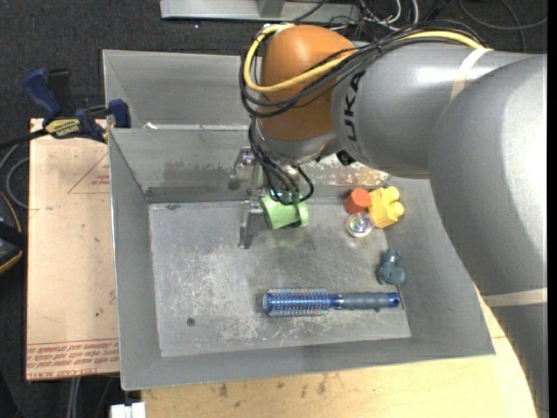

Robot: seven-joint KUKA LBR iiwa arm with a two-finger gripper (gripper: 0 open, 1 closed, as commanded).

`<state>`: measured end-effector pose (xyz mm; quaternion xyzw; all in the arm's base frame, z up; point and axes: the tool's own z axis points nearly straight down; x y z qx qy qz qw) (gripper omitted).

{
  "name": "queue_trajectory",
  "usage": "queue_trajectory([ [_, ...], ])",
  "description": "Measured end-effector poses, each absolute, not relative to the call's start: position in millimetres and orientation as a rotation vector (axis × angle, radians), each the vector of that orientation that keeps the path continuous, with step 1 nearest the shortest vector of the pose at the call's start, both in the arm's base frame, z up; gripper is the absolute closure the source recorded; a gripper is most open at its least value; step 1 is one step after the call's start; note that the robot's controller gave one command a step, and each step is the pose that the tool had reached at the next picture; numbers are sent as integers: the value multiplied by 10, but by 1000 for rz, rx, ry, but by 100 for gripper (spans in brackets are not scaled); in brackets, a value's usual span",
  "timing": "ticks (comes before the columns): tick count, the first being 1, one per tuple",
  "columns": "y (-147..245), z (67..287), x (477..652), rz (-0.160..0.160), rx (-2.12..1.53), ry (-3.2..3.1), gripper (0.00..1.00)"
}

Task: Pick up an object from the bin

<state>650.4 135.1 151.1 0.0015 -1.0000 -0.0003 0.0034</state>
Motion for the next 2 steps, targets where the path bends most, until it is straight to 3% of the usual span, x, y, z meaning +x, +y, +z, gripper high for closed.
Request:
queue_trajectory([
  [1,460,1036,6310,3,304,-3124,0],
  [2,-18,1561,5253,1,262,-3128,0],
])
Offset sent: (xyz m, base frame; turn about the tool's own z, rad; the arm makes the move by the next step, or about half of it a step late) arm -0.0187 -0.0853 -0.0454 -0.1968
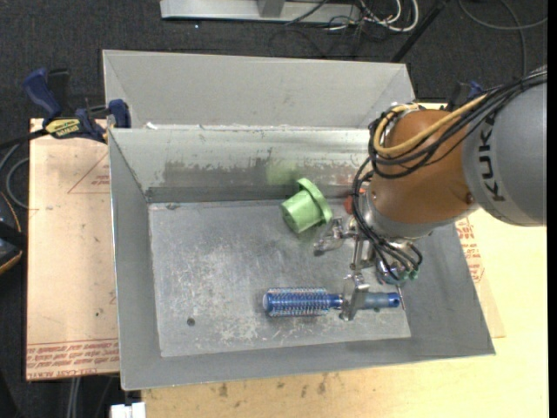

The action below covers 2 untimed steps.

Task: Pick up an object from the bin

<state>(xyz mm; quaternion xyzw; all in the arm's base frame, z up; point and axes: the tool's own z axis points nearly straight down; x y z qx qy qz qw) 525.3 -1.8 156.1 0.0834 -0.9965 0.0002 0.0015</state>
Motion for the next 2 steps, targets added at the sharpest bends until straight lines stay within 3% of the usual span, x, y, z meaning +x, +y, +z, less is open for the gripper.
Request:
queue_trajectory([
  [1,-32,700,5176,-4,279,-3144,0],
  [2,-36,744,5199,-2,278,-3149,100],
])
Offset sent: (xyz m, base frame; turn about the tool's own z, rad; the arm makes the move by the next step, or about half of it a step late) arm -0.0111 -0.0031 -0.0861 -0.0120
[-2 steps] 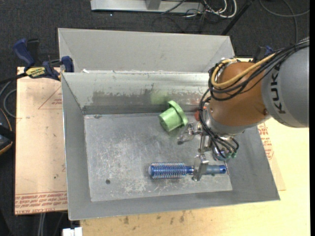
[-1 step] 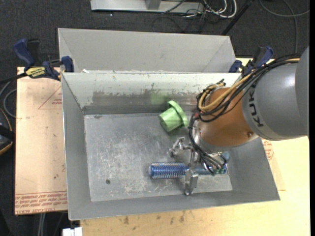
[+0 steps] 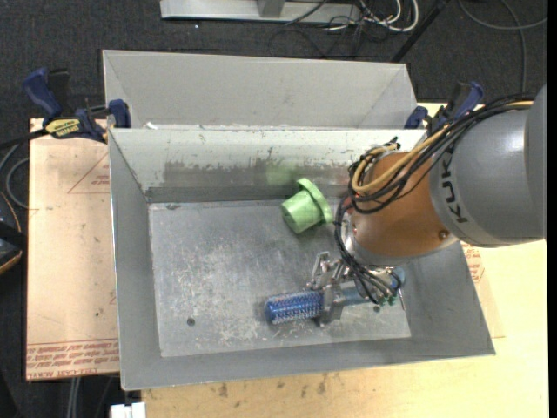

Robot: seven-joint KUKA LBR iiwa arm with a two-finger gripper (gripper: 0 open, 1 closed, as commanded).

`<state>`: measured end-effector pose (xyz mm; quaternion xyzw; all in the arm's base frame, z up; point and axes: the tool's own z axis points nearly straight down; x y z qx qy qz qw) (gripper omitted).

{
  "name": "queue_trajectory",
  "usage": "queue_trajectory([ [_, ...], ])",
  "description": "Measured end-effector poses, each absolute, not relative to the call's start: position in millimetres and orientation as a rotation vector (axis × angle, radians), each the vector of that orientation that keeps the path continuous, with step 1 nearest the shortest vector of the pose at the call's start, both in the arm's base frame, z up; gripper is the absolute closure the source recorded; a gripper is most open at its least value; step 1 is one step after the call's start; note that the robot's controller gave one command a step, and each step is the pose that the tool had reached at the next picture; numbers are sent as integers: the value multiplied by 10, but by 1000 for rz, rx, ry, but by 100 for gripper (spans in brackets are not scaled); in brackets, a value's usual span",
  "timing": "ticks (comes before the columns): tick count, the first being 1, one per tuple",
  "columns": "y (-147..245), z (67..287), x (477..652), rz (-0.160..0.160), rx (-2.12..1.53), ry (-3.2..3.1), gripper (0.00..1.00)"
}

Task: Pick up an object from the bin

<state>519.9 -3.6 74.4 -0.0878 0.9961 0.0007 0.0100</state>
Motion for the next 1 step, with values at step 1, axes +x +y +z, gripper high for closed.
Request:
queue_trajectory([
  [1,12,717,5485,2,13,3143,100],
])
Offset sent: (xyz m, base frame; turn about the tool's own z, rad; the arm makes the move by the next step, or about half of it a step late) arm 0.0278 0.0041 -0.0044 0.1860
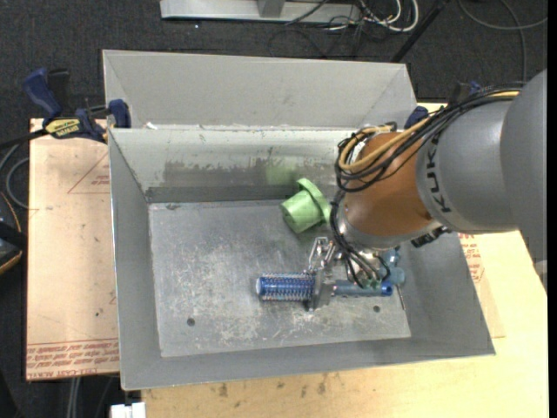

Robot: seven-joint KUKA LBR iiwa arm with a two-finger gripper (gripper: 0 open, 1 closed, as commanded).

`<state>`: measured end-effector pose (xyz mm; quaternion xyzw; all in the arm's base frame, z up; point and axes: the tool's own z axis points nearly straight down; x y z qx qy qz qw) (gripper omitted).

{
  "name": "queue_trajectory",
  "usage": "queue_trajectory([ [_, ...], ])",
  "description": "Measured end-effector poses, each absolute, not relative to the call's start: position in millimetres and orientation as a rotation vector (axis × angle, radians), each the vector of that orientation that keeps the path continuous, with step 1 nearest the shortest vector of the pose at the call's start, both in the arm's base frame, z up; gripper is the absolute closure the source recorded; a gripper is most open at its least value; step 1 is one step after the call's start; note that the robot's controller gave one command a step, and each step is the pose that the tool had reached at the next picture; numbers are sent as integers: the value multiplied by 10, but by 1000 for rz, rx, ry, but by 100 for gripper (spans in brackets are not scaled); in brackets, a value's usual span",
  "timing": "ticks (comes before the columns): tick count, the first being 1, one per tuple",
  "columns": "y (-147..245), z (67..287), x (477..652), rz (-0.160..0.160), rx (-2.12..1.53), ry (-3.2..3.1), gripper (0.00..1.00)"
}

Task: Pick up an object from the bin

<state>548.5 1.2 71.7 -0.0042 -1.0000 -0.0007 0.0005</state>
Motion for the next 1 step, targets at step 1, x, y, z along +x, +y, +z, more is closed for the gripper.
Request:
queue_trajectory([
  [1,-137,1930,5510,1,361,-3129,100],
])
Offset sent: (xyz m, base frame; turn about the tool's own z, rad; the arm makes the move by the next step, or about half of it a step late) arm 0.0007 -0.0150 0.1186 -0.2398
